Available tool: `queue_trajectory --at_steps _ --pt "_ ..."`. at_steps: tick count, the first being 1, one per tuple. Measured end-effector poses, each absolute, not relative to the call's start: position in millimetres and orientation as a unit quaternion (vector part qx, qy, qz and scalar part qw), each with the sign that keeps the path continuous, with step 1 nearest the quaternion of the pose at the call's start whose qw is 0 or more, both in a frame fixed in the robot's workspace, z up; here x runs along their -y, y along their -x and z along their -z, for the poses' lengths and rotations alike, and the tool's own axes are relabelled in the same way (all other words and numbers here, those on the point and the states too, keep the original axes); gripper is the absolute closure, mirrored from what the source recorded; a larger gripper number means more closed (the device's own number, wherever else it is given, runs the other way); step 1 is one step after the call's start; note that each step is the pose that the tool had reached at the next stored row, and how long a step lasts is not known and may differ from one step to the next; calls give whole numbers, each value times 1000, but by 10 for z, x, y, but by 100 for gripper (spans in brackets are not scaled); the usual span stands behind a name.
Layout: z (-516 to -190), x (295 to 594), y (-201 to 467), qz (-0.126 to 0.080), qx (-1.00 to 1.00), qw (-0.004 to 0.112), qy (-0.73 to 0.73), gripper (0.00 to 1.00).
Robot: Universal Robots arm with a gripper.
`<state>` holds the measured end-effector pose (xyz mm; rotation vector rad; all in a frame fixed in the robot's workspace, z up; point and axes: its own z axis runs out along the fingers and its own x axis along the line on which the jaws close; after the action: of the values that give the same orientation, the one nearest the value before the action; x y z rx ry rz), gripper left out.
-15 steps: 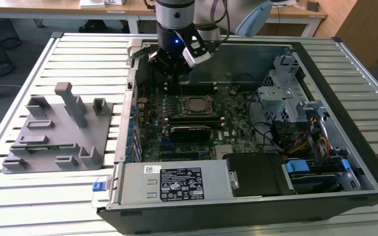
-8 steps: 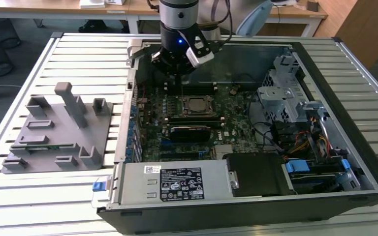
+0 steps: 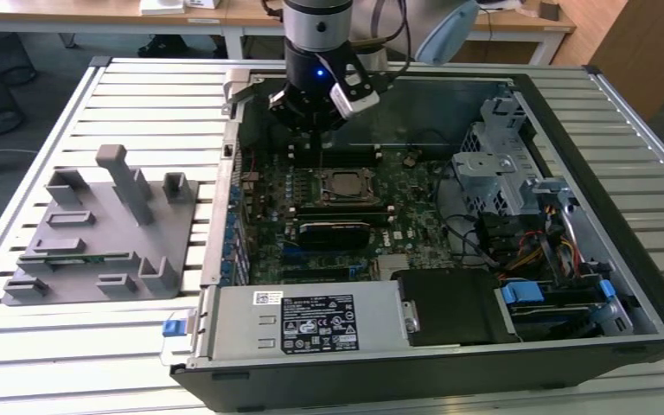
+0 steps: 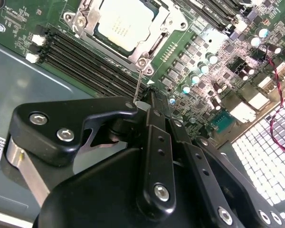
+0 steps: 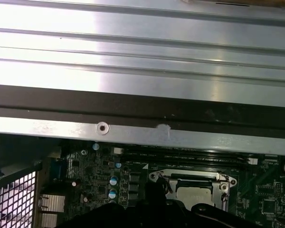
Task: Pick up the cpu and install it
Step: 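Install the first cpu locking lever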
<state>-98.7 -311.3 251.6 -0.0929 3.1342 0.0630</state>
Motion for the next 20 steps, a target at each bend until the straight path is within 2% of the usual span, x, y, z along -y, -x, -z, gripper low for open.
queue_trajectory --at_steps 20 --pt "-2516 3113 884 -20 -999 2 30 89"
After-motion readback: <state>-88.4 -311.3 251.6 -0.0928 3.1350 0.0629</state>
